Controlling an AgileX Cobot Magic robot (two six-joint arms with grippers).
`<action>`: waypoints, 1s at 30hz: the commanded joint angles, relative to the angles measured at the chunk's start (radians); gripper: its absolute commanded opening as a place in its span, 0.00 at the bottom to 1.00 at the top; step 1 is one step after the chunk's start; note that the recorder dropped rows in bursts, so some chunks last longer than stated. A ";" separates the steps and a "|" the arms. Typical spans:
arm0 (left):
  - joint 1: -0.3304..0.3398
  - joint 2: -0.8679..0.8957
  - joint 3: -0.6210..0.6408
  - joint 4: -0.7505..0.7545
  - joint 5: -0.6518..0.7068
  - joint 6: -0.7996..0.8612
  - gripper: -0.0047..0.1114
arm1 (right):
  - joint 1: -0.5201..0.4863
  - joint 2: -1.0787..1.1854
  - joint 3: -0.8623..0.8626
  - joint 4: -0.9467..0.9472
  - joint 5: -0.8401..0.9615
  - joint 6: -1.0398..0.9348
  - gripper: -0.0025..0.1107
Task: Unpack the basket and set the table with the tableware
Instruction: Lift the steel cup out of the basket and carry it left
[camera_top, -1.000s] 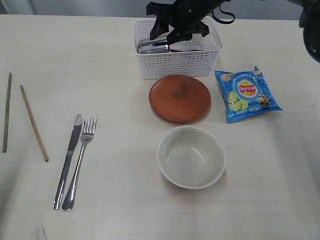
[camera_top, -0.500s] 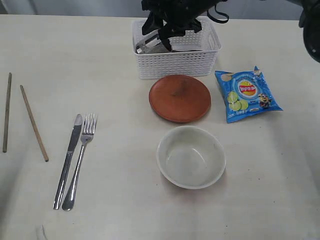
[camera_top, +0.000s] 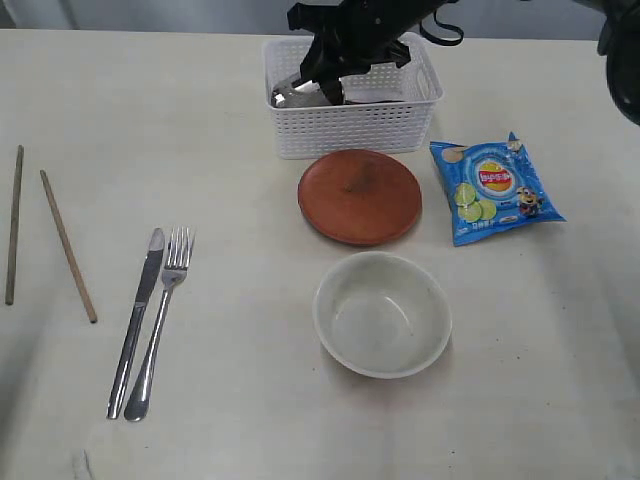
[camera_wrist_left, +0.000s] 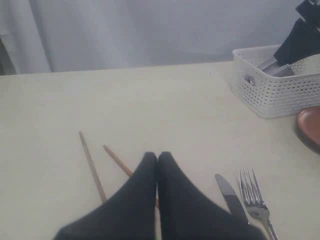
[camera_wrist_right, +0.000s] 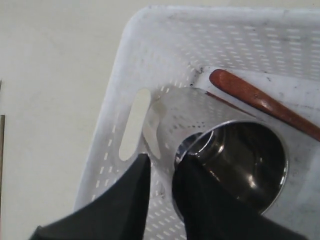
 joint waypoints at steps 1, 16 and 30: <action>0.003 -0.003 0.004 0.003 -0.003 -0.002 0.04 | -0.002 0.003 0.003 0.005 0.001 -0.007 0.21; 0.003 -0.003 0.004 0.003 -0.003 -0.002 0.04 | -0.002 -0.089 0.003 -0.147 0.018 -0.003 0.02; 0.003 -0.003 0.004 0.003 -0.003 -0.002 0.04 | 0.099 -0.285 0.003 -0.300 0.158 -0.026 0.02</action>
